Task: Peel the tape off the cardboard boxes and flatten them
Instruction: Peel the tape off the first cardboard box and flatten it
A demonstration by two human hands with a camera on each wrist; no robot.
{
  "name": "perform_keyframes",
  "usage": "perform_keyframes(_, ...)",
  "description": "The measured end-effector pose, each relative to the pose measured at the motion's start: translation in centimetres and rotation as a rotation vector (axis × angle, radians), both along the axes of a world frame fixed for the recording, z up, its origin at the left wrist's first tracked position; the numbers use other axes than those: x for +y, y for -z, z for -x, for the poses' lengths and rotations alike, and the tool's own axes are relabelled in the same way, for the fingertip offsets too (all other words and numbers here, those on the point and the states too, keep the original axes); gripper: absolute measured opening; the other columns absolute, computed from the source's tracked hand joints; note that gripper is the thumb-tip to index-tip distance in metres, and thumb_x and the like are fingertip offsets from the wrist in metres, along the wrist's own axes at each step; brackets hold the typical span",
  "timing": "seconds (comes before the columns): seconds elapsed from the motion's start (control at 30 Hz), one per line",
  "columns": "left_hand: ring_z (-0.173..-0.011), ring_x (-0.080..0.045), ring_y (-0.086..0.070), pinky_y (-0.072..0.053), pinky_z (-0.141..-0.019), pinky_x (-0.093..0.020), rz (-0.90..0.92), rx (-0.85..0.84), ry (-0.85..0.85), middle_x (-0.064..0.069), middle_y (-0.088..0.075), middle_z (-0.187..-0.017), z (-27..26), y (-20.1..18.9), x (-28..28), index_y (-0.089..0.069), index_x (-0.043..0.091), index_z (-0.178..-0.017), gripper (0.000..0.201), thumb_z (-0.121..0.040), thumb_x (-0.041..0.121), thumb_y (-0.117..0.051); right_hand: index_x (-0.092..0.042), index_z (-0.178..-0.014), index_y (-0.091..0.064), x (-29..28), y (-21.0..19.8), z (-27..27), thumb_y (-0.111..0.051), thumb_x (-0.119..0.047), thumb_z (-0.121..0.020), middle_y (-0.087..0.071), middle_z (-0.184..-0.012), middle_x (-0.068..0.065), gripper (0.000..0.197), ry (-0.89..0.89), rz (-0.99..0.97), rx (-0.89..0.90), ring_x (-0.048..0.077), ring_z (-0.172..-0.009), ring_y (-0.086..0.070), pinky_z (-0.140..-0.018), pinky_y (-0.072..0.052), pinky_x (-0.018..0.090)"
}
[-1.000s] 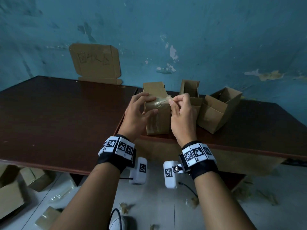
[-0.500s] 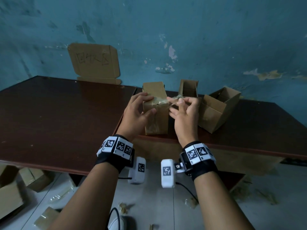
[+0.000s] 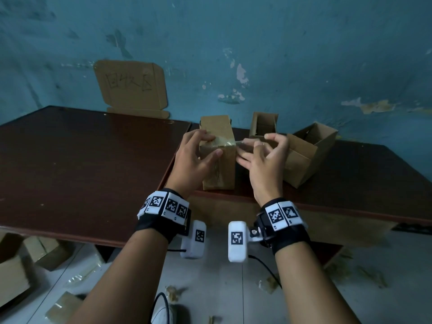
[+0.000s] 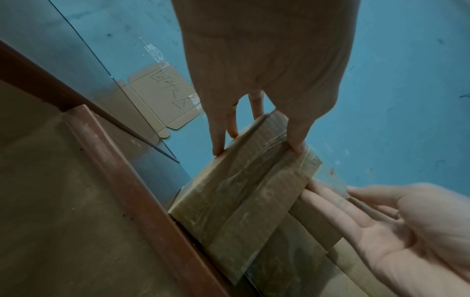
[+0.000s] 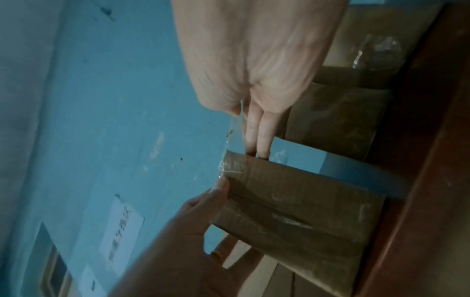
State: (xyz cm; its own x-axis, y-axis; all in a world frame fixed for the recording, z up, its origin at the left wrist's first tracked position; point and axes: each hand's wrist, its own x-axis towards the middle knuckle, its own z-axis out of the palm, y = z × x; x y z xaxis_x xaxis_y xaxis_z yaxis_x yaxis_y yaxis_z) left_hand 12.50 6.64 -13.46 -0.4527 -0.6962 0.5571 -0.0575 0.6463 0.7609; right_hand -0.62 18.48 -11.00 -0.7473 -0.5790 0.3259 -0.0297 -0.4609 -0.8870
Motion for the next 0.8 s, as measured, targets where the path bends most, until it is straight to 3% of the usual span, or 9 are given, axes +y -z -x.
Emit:
perform_keyframes(0.1, -0.128, -0.013, -0.058, -0.056, -0.105, -0.037, 0.014, -0.012, -0.018, 0.003, -0.053, -0.143, 0.0, 0.1, 0.0, -0.067, 0.024, -0.127, 0.037, -0.094, 0.033, -0.081, -0.009, -0.116, -0.062, 0.0, 0.6, 0.0, -0.051, -0.002, -0.107, -0.072, -0.112, 0.007, 0.016, 0.135, -0.093, 0.310, 0.018, -0.100, -0.077, -0.088, -0.066, 0.041)
perform_keyframes(0.17, -0.128, -0.014, -0.060, -0.055, -0.106, -0.038, 0.010, -0.003, -0.031, 0.002, -0.054, -0.142, 0.1, 0.1, -0.1, -0.067, 0.025, -0.127, 0.037, -0.094, 0.034, -0.081, -0.009, -0.111, -0.074, 0.0, 1.2, -0.3, -0.060, -0.006, -0.102, -0.076, -0.108, 0.001, 0.017, 0.197, -0.163, 0.503, 0.006, -0.099, -0.074, -0.088, -0.063, 0.029)
perform_keyframes(0.23, -0.128, -0.015, -0.060, -0.055, -0.106, -0.033, -0.003, 0.003, -0.035, 0.001, -0.054, -0.142, 0.1, 0.1, -0.1, -0.067, 0.023, -0.127, 0.038, -0.093, 0.034, -0.082, -0.005, -0.112, -0.076, 0.2, 1.4, -0.6, -0.068, -0.006, -0.098, -0.077, -0.111, 0.004, 0.016, 0.164, -0.164, 0.571, 0.002, -0.101, -0.072, -0.088, -0.061, 0.021)
perform_keyframes(0.4, -0.125, -0.012, -0.061, -0.055, -0.105, -0.035, 0.002, 0.007, -0.036, 0.000, -0.054, -0.142, 0.0, 0.1, -0.2, -0.067, 0.021, -0.128, 0.039, -0.093, 0.031, -0.082, -0.005, -0.110, -0.078, -0.1, 2.2, 0.1, -0.085, -0.020, -0.085, -0.067, -0.127, 0.000, 0.030, 0.179, -0.177, 0.814, 0.010, -0.115, -0.068, -0.094, -0.062, 0.033)
perform_keyframes(0.5, -0.126, -0.013, -0.061, -0.056, -0.105, -0.037, 0.012, 0.000, -0.014, 0.000, -0.054, -0.142, 0.1, 0.0, -0.2, -0.063, 0.031, -0.128, 0.039, -0.094, 0.033, -0.081, -0.008, -0.109, -0.075, -0.2, 2.1, 0.7, -0.090, -0.019, -0.083, -0.061, -0.125, 0.000, 0.032, 0.226, -0.183, 0.905, 0.012, -0.113, -0.065, -0.091, -0.062, 0.036)
perform_keyframes(0.57, -0.127, -0.014, -0.061, -0.056, -0.105, -0.040, 0.022, -0.008, 0.012, -0.001, -0.054, -0.142, 0.1, 0.0, -0.1, -0.058, 0.037, -0.128, 0.041, -0.094, 0.034, -0.081, -0.013, -0.118, -0.073, -0.3, 1.8, 0.7, -0.089, -0.017, -0.084, -0.061, -0.120, -0.001, 0.038, 0.243, -0.201, 0.934, 0.012, -0.108, -0.064, -0.090, -0.061, 0.036)
perform_keyframes(0.63, -0.124, -0.017, -0.063, -0.056, -0.103, -0.038, 0.029, -0.017, 0.012, -0.001, -0.054, -0.142, 0.2, 0.0, -0.1, -0.060, 0.034, -0.129, 0.041, -0.094, 0.034, -0.081, -0.016, -0.126, -0.073, -0.4, 1.6, 0.5, -0.086, -0.015, -0.087, -0.062, -0.117, 0.000, 0.042, 0.264, -0.217, 0.980, 0.012, -0.104, -0.064, -0.090, -0.059, 0.030)
perform_keyframes(0.73, -0.115, -0.024, -0.065, -0.055, -0.095, -0.031, 0.055, -0.049, -0.011, 0.000, -0.054, -0.140, 0.4, 0.1, -0.2, -0.064, 0.022, -0.131, 0.042, -0.095, 0.033, -0.080, -0.011, -0.109, -0.080, -0.7, 1.5, 0.3, -0.082, -0.011, -0.091, -0.064, -0.108, 0.002, 0.017, 0.345, -0.181, 1.033, 0.014, -0.094, -0.066, -0.081, -0.059, 0.031)
perform_keyframes(0.8, -0.114, -0.022, -0.064, -0.053, -0.093, -0.026, 0.055, -0.063, -0.024, 0.001, -0.053, -0.142, 0.4, 0.1, -0.2, -0.065, 0.021, -0.131, 0.042, -0.095, 0.035, -0.080, -0.008, -0.098, -0.077, -0.9, 1.6, 0.3, -0.080, -0.009, -0.092, -0.066, -0.101, 0.001, 0.007, 0.371, -0.173, 1.031, 0.015, -0.091, -0.068, -0.077, -0.058, 0.031)
